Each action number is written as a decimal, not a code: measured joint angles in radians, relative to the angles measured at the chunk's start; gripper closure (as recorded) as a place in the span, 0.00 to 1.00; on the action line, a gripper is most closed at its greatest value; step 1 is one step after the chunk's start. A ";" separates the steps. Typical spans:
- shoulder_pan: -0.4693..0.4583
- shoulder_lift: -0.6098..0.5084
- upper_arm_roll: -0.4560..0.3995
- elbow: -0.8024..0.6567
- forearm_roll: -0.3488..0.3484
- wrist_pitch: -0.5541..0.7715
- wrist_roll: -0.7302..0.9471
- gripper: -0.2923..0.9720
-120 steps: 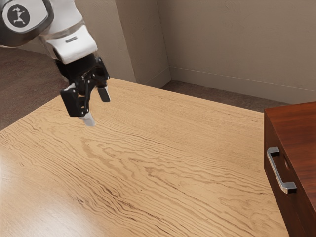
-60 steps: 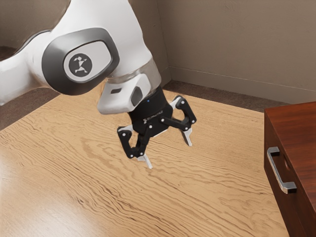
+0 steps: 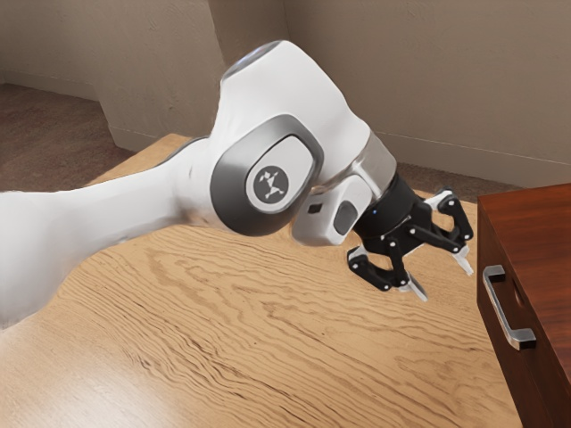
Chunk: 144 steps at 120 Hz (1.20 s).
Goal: Pull the drawer handle with one arm to open the drawer
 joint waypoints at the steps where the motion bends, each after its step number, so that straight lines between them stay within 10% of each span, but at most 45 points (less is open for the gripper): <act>1: 0.000 0.004 0.000 0.002 -0.003 0.003 0.004 0.49; 81: -0.038 0.133 -0.004 0.031 -0.075 0.104 0.215 0.63; 144: -0.016 -0.105 0.033 -0.240 -0.067 0.115 0.297 0.78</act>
